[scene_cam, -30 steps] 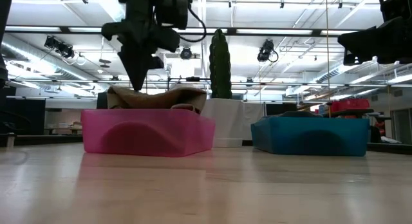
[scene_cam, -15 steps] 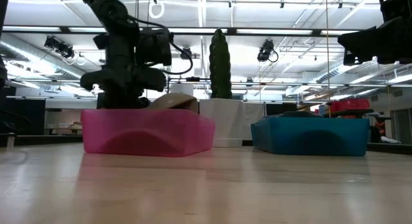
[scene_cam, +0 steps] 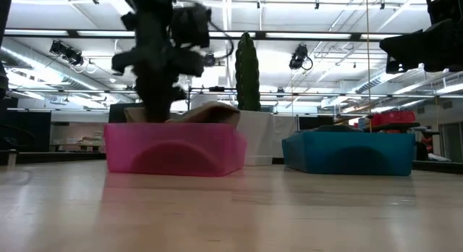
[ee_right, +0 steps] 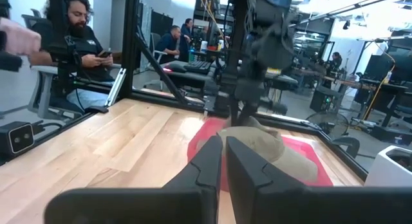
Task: Pick & Place hat
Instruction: Put the brown cap into the red bin
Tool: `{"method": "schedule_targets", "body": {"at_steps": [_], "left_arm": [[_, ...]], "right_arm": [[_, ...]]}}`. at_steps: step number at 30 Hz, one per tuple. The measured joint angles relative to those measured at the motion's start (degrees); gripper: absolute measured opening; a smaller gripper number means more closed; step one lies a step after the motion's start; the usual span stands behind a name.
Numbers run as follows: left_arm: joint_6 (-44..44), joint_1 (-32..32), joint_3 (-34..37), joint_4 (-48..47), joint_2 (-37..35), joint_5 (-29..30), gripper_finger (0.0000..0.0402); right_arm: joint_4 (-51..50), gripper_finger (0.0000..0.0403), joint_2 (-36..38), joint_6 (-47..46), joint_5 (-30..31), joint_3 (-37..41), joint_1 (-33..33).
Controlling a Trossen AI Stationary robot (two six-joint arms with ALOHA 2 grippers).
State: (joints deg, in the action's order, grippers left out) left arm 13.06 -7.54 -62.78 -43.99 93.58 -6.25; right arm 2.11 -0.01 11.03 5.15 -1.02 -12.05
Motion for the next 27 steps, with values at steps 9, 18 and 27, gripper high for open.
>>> {"method": "schedule_targets", "body": {"at_steps": [9, 18, 27], "left_arm": [[1.99, 3.66, -12.85, -5.13, -0.22, 7.34, 0.0002], [2.59, 3.44, -12.13, 5.19, 3.66, 10.69, 0.0002], [0.72, 3.11, -8.92, 6.12, 17.73, 8.06, 0.0002]], "right_arm": [[0.01, 0.0025, 0.00, 0.00, 0.00, 0.00, 0.01], [0.00, 0.0025, 0.00, 0.00, 0.02, 0.00, 0.00], [0.01, 0.0025, 0.00, 0.00, 0.01, 0.01, 0.01]]}}
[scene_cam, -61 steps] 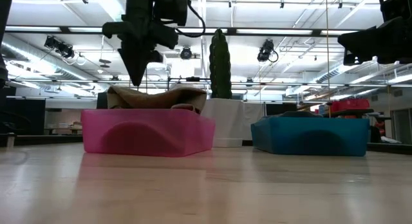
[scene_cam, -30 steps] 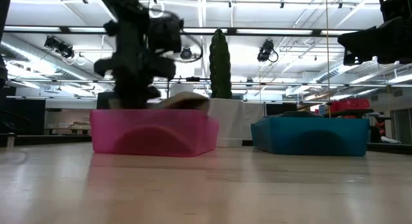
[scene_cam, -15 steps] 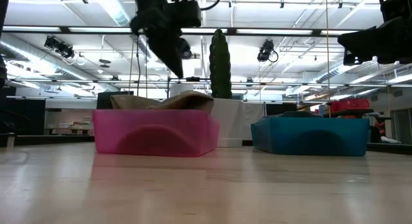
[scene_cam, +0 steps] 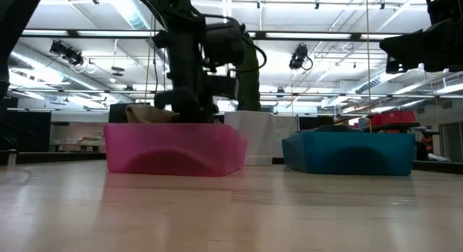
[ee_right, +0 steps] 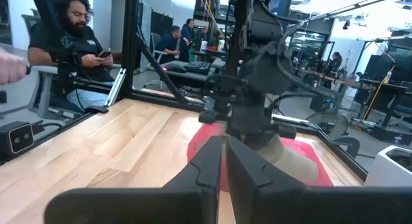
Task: Pick & Place hat
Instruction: Put the brown cap into the red bin, then return to home position
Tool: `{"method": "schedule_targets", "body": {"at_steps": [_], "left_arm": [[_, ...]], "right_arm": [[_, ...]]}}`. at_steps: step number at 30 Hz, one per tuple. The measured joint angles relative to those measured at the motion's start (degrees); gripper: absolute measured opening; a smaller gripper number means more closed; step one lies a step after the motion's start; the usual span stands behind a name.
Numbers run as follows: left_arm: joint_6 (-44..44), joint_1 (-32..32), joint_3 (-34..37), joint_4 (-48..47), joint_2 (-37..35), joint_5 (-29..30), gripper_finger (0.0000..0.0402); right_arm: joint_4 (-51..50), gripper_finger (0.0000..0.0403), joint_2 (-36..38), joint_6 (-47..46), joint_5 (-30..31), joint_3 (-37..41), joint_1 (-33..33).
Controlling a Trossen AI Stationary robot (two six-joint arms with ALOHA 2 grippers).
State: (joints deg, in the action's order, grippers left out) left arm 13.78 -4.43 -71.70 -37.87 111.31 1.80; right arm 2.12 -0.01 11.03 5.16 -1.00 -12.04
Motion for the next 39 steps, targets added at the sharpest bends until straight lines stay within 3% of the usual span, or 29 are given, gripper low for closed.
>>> {"method": "schedule_targets", "body": {"at_steps": [5, 17, 24, 27, 29, 36, 39], "left_arm": [[0.17, 0.08, -0.28, 0.06, 1.64, 1.36, 0.0002], [-1.15, 0.55, -3.17, -0.89, -12.39, 2.11, 0.0008], [-4.39, 0.50, -3.23, 4.09, -17.15, 2.34, 0.0020], [-14.29, 0.89, -3.28, 6.68, -17.47, 1.57, 0.0020], [-17.81, 1.86, -2.56, 7.42, -17.47, -0.13, 0.0020], [-17.64, 10.31, 4.78, 19.27, -18.31, -0.28, 0.0021], [-17.51, 12.65, 7.88, 20.05, -19.78, 1.40, 0.0021]], "right_arm": [[0.00, 0.0025, 0.00, 0.00, -0.01, -0.01, -0.01], [0.03, 0.0025, -0.02, 0.00, -0.03, -0.01, -0.01], [0.01, 0.0025, -0.02, 0.00, -0.02, 0.00, 0.00], [0.01, 0.0025, -0.02, 0.00, -0.03, 0.01, -0.01], [0.01, 0.0025, -0.02, 0.00, 0.01, 0.01, -0.01], [0.01, 0.0025, -0.02, 0.00, -0.01, 0.01, -0.01], [0.01, 0.0025, 0.00, 0.00, -0.01, 0.01, -0.01]]}}
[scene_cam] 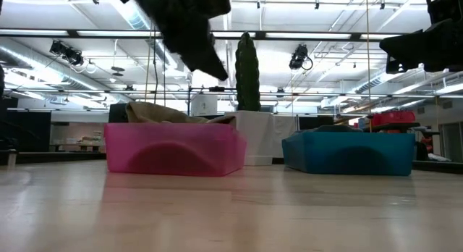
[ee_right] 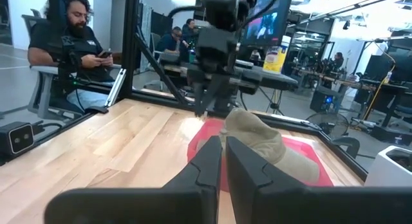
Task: Pick & Place hat
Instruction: Return to home position
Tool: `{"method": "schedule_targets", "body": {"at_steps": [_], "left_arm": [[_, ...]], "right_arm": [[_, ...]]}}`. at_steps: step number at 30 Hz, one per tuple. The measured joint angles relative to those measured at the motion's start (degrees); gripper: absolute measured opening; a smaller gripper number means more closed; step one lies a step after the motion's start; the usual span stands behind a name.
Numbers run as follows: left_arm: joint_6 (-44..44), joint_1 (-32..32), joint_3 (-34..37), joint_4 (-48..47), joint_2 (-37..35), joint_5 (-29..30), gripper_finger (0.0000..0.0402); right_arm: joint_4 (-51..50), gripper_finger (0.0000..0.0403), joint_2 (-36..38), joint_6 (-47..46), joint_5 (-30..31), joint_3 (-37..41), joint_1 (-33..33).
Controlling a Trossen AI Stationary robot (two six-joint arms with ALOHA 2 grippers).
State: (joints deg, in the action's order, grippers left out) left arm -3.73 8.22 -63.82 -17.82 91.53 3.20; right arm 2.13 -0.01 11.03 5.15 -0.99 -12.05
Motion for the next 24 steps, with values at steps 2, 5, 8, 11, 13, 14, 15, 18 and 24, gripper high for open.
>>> {"method": "schedule_targets", "body": {"at_steps": [2, 5, 8, 11, 13, 14, 15, 18, 24], "left_arm": [[1.25, 0.98, 3.78, 4.69, -1.65, 0.78, 0.0021], [4.24, 1.30, 9.25, 12.34, -5.07, 0.59, 0.0021], [4.17, 0.36, 14.19, 14.95, -9.58, 0.47, 0.0021], [4.16, -0.41, 17.97, 15.46, -14.72, 0.51, 0.0021], [4.13, -0.66, 20.14, 15.73, -18.65, -0.22, 0.0021], [4.15, -0.65, 21.10, 15.87, -20.44, -0.44, 0.0021], [4.27, -0.61, 22.01, 16.22, -22.15, -0.52, 0.0021], [4.40, -0.67, 25.61, 18.16, -27.33, -0.51, 0.0021], [6.05, -0.67, 34.12, 27.66, -35.86, -0.53, 0.0021]], "right_arm": [[0.00, 0.0025, -0.02, 0.00, 0.00, 0.00, 0.00], [0.00, 0.0025, -0.01, 0.00, 0.00, 0.00, 0.00], [0.00, 0.0025, -0.02, 0.00, 0.00, 0.00, 0.00], [0.00, 0.0025, -0.01, 0.00, 0.00, 0.00, 0.02], [0.00, 0.0025, -0.02, 0.00, 0.01, 0.00, 0.00], [0.00, 0.0025, -0.02, 0.00, 0.02, 0.00, 0.00], [0.00, 0.0025, -0.02, 0.00, -0.02, 0.00, 0.00], [0.00, 0.0025, -0.01, 0.00, 0.00, 0.00, 0.02], [0.00, 0.0025, -0.02, 0.00, 0.00, 0.00, 0.00]]}}
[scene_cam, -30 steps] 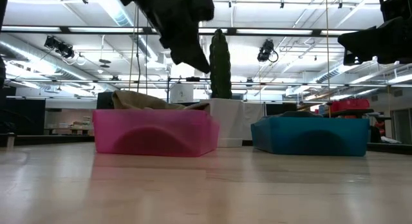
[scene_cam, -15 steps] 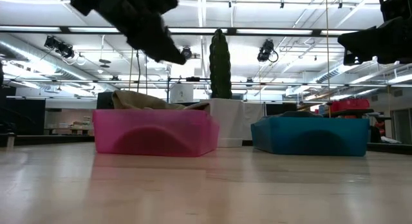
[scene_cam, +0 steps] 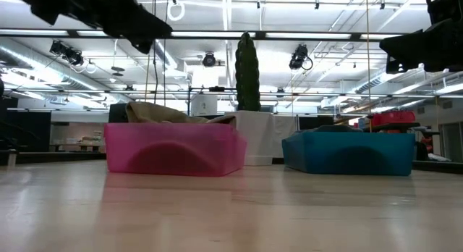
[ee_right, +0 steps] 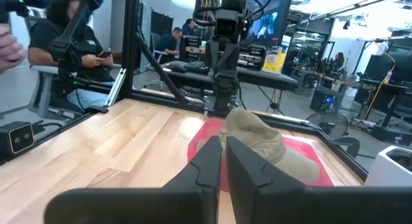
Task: Pick & Place hat
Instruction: Return to home position
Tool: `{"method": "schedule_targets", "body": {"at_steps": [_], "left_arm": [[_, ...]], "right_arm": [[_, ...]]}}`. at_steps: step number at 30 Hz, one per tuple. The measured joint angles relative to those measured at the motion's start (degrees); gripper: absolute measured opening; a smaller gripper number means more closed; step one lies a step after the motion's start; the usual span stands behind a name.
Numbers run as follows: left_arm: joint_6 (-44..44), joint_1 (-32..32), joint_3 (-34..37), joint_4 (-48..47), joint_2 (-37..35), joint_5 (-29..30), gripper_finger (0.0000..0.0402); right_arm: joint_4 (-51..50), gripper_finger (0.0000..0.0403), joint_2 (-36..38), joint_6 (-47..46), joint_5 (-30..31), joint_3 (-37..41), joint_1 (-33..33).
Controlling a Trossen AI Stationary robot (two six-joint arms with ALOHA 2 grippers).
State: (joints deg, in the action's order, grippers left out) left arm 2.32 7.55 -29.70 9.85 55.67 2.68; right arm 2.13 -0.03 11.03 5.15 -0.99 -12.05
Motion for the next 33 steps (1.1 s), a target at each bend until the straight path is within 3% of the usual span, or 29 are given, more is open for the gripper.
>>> {"method": "schedule_targets", "body": {"at_steps": [18, 33], "left_arm": [[-0.12, -2.99, 16.08, 2.44, -31.01, -0.02, 0.0021], [-0.60, -2.96, 23.54, 2.30, -55.75, -2.14, 0.0021]], "right_arm": [[-0.01, 0.0025, 0.00, 0.00, 0.01, 0.00, -0.01], [-0.02, 0.0025, 0.01, 0.00, 0.00, 0.00, 0.01]]}}
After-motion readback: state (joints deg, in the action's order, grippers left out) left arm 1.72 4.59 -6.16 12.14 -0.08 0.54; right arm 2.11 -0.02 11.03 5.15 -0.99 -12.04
